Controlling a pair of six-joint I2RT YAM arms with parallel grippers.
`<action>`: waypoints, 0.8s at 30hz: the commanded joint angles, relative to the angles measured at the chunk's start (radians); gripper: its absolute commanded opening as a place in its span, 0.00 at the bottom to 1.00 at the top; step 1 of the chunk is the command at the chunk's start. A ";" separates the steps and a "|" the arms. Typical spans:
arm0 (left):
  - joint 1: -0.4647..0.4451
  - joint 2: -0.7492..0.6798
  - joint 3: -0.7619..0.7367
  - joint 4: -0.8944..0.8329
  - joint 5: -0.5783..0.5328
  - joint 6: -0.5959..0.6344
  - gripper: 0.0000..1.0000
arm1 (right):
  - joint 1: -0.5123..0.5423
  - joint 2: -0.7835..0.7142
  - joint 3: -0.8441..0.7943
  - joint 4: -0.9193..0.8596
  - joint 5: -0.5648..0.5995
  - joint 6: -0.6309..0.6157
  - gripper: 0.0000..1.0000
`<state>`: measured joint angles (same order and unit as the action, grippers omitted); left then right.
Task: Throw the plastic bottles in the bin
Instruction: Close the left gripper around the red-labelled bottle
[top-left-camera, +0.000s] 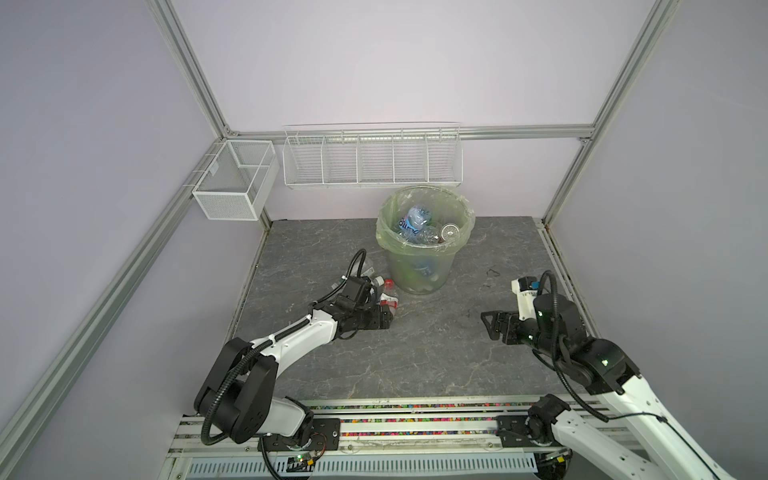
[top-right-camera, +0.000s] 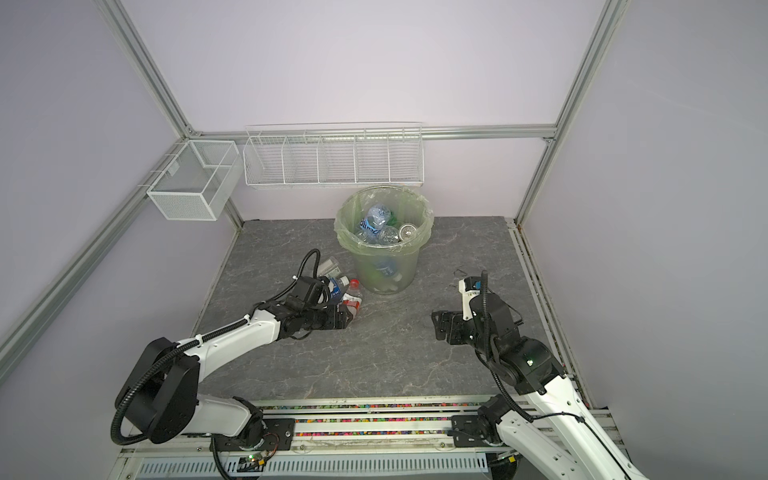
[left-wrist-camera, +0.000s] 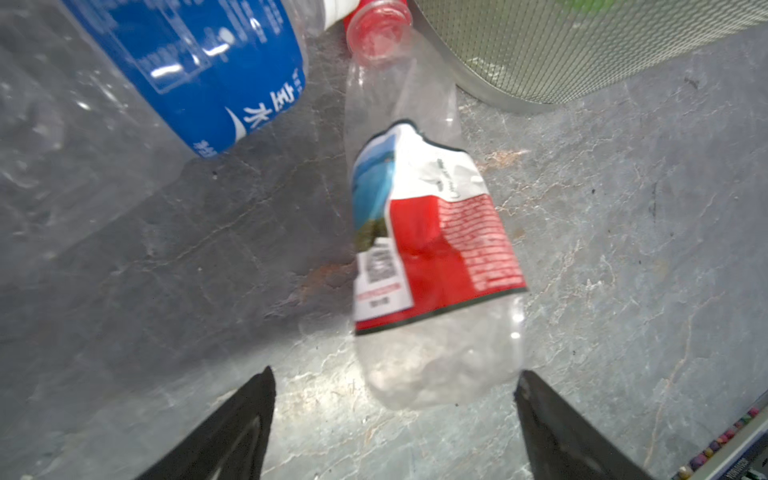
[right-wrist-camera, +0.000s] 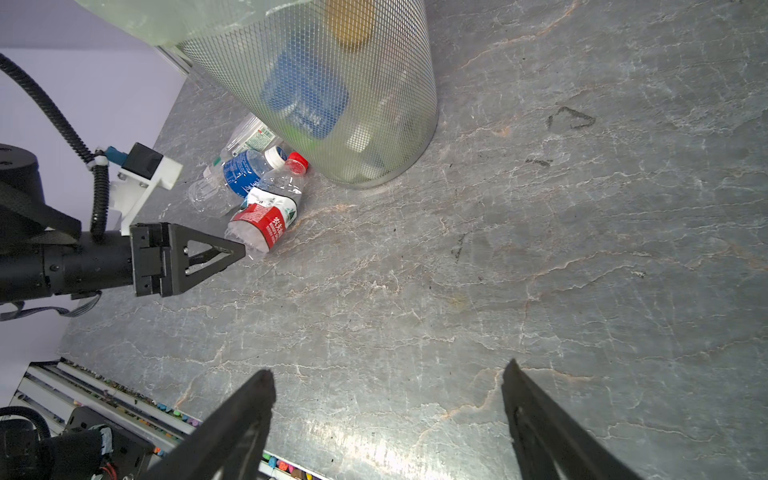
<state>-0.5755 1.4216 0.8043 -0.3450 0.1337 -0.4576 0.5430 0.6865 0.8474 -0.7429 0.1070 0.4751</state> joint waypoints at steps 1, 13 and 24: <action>0.002 -0.025 0.088 -0.051 -0.060 0.032 0.90 | -0.006 -0.017 -0.022 -0.006 -0.003 0.010 0.88; -0.001 0.127 0.241 -0.120 -0.077 0.062 0.90 | -0.006 -0.035 -0.024 -0.024 0.017 -0.001 0.88; -0.002 0.218 0.337 -0.211 -0.158 0.139 0.90 | -0.008 -0.050 -0.040 -0.035 0.032 -0.009 0.88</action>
<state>-0.5755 1.6249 1.1053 -0.5072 0.0170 -0.3645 0.5385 0.6468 0.8330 -0.7589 0.1196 0.4717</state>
